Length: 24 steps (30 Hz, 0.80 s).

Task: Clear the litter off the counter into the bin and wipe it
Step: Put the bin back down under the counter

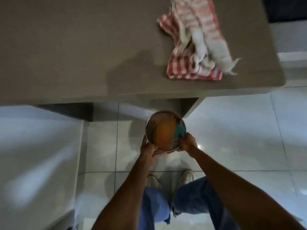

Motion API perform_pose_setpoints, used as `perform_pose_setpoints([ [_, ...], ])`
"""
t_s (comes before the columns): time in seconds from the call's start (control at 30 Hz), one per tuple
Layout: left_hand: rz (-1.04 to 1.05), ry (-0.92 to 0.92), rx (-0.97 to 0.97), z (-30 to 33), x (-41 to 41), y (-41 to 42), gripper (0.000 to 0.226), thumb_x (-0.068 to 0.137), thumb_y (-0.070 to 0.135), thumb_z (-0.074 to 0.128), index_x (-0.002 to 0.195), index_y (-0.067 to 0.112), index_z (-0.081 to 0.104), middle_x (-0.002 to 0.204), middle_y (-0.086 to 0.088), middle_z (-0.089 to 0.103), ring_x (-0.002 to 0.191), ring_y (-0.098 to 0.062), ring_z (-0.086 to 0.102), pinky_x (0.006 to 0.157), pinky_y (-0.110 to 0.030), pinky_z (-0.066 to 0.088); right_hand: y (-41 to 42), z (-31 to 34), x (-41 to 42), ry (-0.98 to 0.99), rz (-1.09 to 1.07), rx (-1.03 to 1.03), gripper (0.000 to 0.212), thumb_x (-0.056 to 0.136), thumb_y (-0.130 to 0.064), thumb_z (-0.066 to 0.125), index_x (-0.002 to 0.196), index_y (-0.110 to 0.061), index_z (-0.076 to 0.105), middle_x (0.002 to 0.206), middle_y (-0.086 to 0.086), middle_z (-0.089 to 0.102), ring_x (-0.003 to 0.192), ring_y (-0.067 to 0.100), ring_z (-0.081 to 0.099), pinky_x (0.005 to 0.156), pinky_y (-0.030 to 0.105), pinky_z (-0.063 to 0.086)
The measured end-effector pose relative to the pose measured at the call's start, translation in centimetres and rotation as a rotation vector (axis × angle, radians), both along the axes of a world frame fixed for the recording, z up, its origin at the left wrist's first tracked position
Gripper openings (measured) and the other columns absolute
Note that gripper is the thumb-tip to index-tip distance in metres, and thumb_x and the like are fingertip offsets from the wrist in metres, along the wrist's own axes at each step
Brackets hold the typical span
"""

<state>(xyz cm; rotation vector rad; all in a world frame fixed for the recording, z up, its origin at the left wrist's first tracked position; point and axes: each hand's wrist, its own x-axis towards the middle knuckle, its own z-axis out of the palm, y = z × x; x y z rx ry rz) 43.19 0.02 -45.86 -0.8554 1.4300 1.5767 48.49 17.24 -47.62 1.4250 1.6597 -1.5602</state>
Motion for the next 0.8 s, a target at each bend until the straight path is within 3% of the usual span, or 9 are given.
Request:
perform_pose_setpoints([
  [0.13, -0.01, 0.069, -0.003, -5.1, -2.4, 2.9, 0.052, 0.102, -0.004, 0.053, 0.142, 0.029, 0.055, 0.142, -0.019, 0.064, 0.097, -0.037, 0.072, 0.058, -0.049, 0.065, 2.0, -5.3, -1.8, 0.018, 0.047, 0.06, 0.02, 0.104, -0.015, 0.051, 0.118, -0.003, 0.058, 0.11, 0.02, 0.073, 0.087, 0.036, 0.077, 0.082, 0.052, 0.065],
  [0.23, -0.02, 0.043, -0.014, -6.2, -3.6, 4.2, 0.043, 0.105, 0.014, 0.057, 0.139, 0.04, 0.058, 0.141, -0.014, 0.065, 0.114, -0.048, 0.068, 0.074, -0.065, 0.064, 2.9, -6.9, -2.3, 0.041, 0.007, 0.06, 0.026, 0.105, -0.02, 0.052, 0.122, -0.001, 0.058, 0.112, 0.021, 0.073, 0.085, 0.034, 0.078, 0.08, 0.05, 0.065],
  [0.33, -0.087, -0.006, -0.055, -5.7, -3.7, 4.5, 0.052, 0.103, 0.022, 0.063, 0.147, 0.045, 0.045, 0.16, -0.015, 0.046, 0.129, -0.05, 0.059, 0.076, -0.061, 0.064, 2.9, -5.7, -1.8, -0.01, 0.007, 0.073, 0.046, 0.108, -0.042, 0.042, 0.132, -0.004, 0.051, 0.12, 0.016, 0.067, 0.096, 0.034, 0.072, 0.066, 0.045, 0.064],
  [0.4, -0.1, -0.064, -0.266, -3.8, -2.8, 4.2, 0.075, 0.101, 0.025, 0.066, 0.163, 0.029, 0.024, 0.168, -0.013, 0.031, 0.141, -0.048, 0.046, 0.096, -0.066, 0.056, 2.1, -2.3, -0.9, -0.001, 0.187, 0.261, 0.052, 0.107, -0.052, 0.035, 0.131, -0.009, 0.053, 0.116, 0.012, 0.067, 0.09, 0.027, 0.066, 0.06, 0.034, 0.054],
  [0.43, -0.113, -0.03, -0.376, -1.4, -2.0, 4.0, 0.072, 0.1, 0.024, 0.066, 0.162, 0.019, 0.03, 0.165, -0.014, 0.036, 0.141, -0.044, 0.047, 0.104, -0.064, 0.053, 1.5, 0.1, -0.1, 0.061, 0.27, 0.381, 0.048, 0.107, -0.049, 0.034, 0.127, -0.011, 0.057, 0.115, 0.011, 0.07, 0.084, 0.022, 0.063, 0.063, 0.03, 0.052],
  [0.53, -0.164, 0.255, -0.538, 9.5, 1.4, 3.0, 0.026, 0.096, 0.013, 0.061, 0.121, 0.014, 0.069, 0.132, -0.011, 0.071, 0.119, -0.034, 0.067, 0.103, -0.047, 0.057, -1.1, 10.8, 2.4, 0.308, 0.433, 0.591, 0.032, 0.107, -0.035, 0.038, 0.111, -0.018, 0.065, 0.106, 0.006, 0.074, 0.076, 0.018, 0.064, 0.063, 0.025, 0.051],
  [0.6, -0.135, 0.491, -0.514, 18.2, 4.0, 2.4, 0.021, 0.094, 0.006, 0.062, 0.099, 0.025, 0.07, 0.105, 0.003, 0.076, 0.098, -0.017, 0.073, 0.089, -0.034, 0.059, -2.5, 18.4, 3.7, 0.507, 0.494, 0.749, 0.029, 0.106, -0.029, 0.042, 0.103, -0.015, 0.067, 0.091, 0.006, 0.073, 0.069, 0.021, 0.068, 0.055, 0.026, 0.051],
  [0.7, -0.147, 0.991, -0.432, 30.8, 5.2, 1.6, 0.022, 0.088, 0.005, 0.06, 0.102, 0.019, 0.066, 0.094, 0.014, 0.067, 0.081, 0.002, 0.064, 0.068, -0.012, 0.05, -3.3, 29.7, 3.9, 0.932, 0.438, 0.975, 0.029, 0.103, -0.021, 0.046, 0.091, -0.01, 0.069, 0.073, 0.004, 0.067, 0.057, 0.017, 0.059, 0.049, 0.028, 0.049],
  [0.8, -0.243, 1.193, -0.393, 37.4, 1.0, 3.5, 0.027, 0.088, 0.005, 0.056, 0.115, 0.009, 0.061, 0.107, -0.001, 0.062, 0.09, 0.0, 0.058, 0.077, -0.008, 0.048, -1.6, 37.3, -0.1, 1.045, 0.211, 1.049, 0.022, 0.104, -0.018, 0.047, 0.093, -0.01, 0.064, 0.084, 0.009, 0.067, 0.072, 0.021, 0.058, 0.063, 0.029, 0.048],
])
